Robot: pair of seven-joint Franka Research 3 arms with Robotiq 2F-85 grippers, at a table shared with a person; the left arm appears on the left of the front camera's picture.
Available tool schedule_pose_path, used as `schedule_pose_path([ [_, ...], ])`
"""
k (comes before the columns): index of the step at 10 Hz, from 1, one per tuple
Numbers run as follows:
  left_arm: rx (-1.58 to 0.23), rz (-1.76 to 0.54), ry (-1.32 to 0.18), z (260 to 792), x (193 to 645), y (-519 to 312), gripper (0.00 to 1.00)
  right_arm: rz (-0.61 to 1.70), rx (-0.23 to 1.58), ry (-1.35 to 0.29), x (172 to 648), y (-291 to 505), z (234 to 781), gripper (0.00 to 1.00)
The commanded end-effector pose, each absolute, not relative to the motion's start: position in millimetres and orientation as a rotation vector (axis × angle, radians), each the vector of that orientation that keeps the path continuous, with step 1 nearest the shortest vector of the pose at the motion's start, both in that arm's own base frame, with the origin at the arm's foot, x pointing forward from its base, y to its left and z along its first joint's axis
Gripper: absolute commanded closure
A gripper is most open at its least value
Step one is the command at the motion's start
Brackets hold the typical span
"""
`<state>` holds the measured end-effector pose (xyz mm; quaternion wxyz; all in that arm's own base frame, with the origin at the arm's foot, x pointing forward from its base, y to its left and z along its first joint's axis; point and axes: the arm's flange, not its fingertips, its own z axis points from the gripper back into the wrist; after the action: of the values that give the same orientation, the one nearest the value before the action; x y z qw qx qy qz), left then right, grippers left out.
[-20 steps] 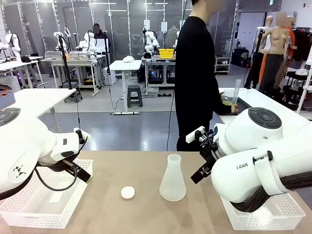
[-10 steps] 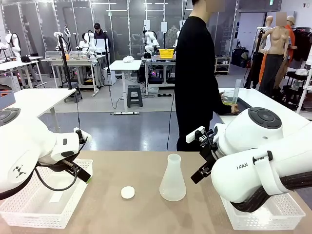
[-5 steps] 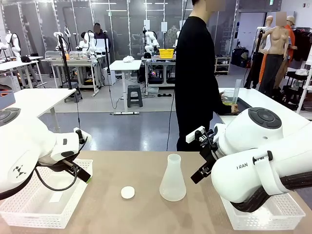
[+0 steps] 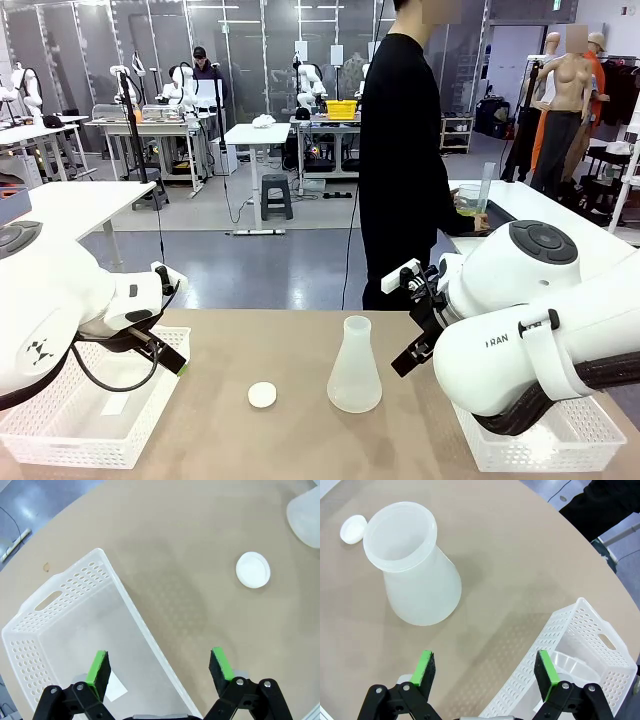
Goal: Prepare the solutions needed for the experiment.
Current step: Pick up the Plastic Funnel and insert it into the Big flask.
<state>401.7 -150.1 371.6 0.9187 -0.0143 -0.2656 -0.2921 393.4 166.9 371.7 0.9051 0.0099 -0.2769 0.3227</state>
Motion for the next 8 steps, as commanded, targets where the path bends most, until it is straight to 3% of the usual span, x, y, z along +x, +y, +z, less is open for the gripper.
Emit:
schedule_pose_path([
  [1, -0.029, -0.600, -0.546, 372, 402, -150, 0.00, 0.665, 0.022, -0.572, 393, 167, 372, 0.00],
  [5, -0.035, -0.601, -0.568, 384, 402, -150, 0.00, 0.657, 0.067, -0.601, 393, 162, 382, 0.00],
  [8, -0.274, -0.600, -0.562, 407, 416, -139, 0.00, 0.572, 0.233, -0.617, 407, 141, 405, 0.00],
])
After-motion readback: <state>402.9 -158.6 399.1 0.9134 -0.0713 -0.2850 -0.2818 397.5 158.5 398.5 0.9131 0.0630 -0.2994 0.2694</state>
